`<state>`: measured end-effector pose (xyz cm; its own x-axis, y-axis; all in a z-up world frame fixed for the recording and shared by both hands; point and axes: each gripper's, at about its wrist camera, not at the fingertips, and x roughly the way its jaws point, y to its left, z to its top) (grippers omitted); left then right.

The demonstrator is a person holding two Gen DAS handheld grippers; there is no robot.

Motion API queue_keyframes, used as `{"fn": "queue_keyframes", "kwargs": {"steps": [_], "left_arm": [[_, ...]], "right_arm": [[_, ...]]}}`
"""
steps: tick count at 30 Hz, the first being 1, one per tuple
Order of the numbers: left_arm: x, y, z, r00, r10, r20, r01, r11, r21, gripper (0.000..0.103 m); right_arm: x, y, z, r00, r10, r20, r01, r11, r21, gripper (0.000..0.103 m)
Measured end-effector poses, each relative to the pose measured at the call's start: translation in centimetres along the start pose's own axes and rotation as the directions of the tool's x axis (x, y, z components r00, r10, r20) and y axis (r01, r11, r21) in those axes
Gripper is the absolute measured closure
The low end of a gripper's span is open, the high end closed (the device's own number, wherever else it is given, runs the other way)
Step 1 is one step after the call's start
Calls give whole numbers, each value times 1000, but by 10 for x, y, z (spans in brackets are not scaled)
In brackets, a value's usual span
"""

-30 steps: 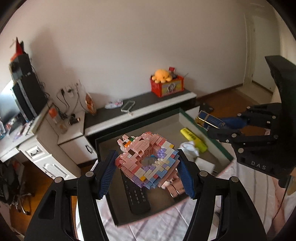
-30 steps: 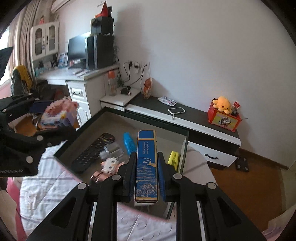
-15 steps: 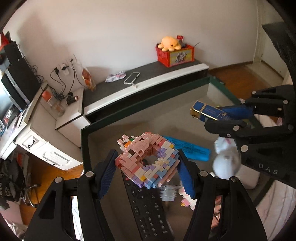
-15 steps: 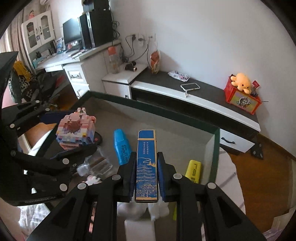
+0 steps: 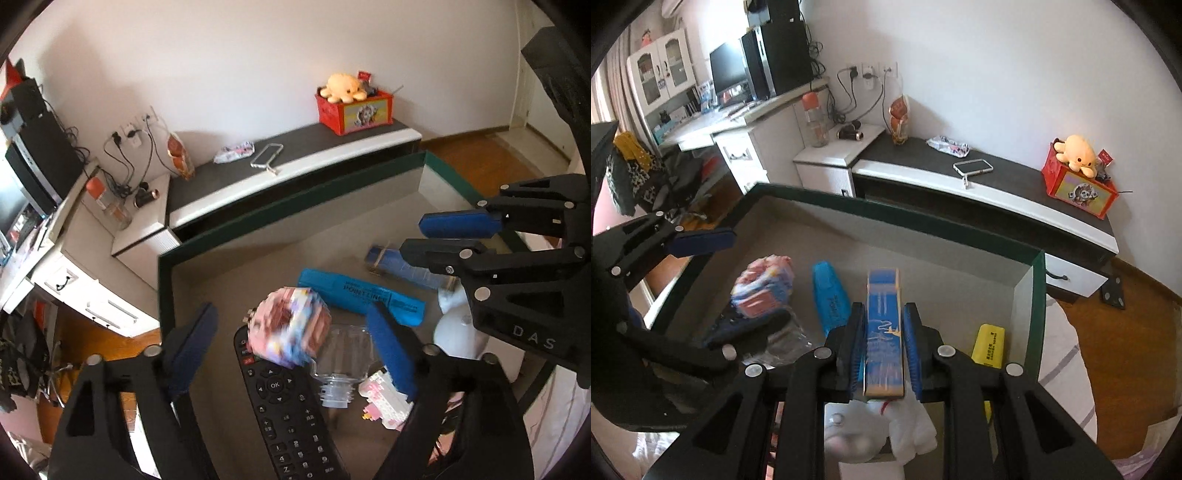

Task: Organize rigid objects
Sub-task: 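Lower the block figure and blue box into the pink box and open both tools, then withdraw both tools from the box toward the hair clip and plug adapter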

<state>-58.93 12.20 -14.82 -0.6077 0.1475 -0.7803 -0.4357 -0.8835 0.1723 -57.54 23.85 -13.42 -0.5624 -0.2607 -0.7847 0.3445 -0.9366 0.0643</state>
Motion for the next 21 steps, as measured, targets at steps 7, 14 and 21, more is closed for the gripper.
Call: {"fn": "queue_keyframes", "kwargs": {"steps": [7,14,21], "left_arm": [[-38,6,-6,998,35,54,-34,999,-31,1],[-91,10,-29,990,75,121,-68,996,-57,0],[-152,11,-76,973,114,201,-95,990,-103,0]], "right_arm": [[-39,9,-2,996,-31,79,32,1000,-2,50],[-86,27,-20,989,-49,140,51,999,-15,23],[-144,42,-56,958,-142,250,145,989,8,12]]}}
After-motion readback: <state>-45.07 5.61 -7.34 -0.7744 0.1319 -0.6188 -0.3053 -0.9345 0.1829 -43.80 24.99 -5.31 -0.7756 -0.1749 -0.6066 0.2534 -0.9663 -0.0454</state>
